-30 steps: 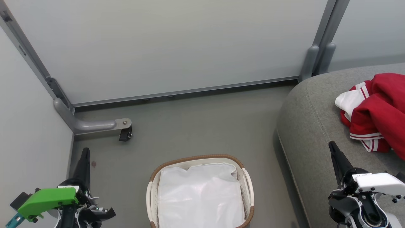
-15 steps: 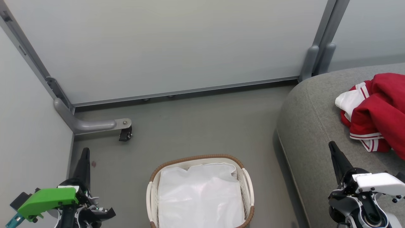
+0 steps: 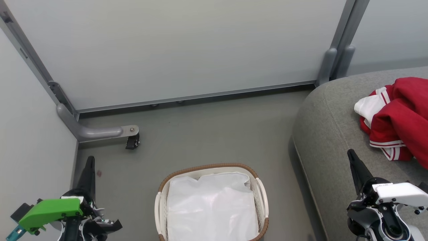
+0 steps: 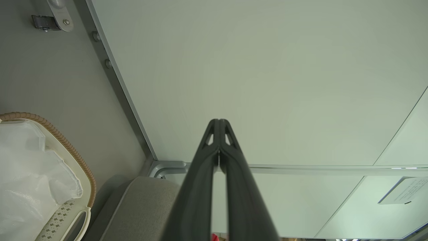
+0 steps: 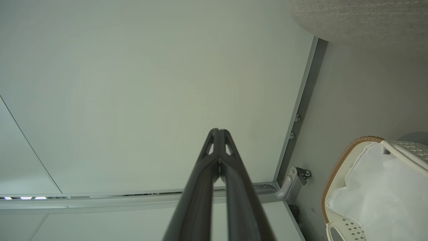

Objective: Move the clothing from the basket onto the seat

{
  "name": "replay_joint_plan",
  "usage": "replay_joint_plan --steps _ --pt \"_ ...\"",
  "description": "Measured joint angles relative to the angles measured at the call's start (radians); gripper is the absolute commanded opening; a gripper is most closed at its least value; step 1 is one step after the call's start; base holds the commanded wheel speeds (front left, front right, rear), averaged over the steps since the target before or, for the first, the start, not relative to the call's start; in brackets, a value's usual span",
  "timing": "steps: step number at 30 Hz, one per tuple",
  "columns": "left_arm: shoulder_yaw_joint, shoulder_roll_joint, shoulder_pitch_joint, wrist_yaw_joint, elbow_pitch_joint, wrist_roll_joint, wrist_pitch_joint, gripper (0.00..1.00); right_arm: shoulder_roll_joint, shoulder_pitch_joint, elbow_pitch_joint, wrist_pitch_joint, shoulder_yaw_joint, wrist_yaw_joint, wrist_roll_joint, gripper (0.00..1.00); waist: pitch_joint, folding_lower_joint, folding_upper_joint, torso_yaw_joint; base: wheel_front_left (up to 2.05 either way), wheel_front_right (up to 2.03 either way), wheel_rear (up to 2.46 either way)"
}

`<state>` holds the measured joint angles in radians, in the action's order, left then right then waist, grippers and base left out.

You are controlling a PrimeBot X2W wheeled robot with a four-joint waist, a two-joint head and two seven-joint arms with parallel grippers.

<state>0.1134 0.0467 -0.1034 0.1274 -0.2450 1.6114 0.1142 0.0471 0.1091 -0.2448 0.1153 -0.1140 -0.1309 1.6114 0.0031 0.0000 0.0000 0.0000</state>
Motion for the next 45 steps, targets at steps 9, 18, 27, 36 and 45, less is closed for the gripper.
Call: replay_joint_plan --steps 9,18,27,36,45 --pt "0.000 0.000 0.000 0.000 0.000 0.000 0.000 0.00 0.000 0.000 0.000 0.000 0.000 0.000 0.000 0.00 0.000 0.0000 0.0000 0.000 0.00 0.00 0.00" --pt "0.000 0.000 0.000 0.000 0.000 0.000 0.000 0.00 0.000 0.000 0.000 0.000 0.000 0.000 0.000 0.00 0.000 0.0000 0.0000 0.000 0.00 0.00 0.00" --pt "0.000 0.000 0.000 0.000 0.000 0.000 0.000 0.00 0.000 0.000 0.000 0.000 0.000 0.000 0.000 0.00 0.000 0.0000 0.0000 0.000 0.00 0.00 0.00" --pt "0.000 0.000 0.000 0.000 0.000 0.000 0.000 0.00 0.000 0.000 0.000 0.000 0.000 0.000 0.000 0.00 0.000 0.0000 0.0000 0.000 0.00 0.00 0.00" --pt "0.000 0.000 0.000 0.000 0.000 0.000 0.000 0.00 0.000 0.000 0.000 0.000 0.000 0.000 0.000 0.00 0.000 0.0000 0.0000 0.000 0.00 0.00 0.00"
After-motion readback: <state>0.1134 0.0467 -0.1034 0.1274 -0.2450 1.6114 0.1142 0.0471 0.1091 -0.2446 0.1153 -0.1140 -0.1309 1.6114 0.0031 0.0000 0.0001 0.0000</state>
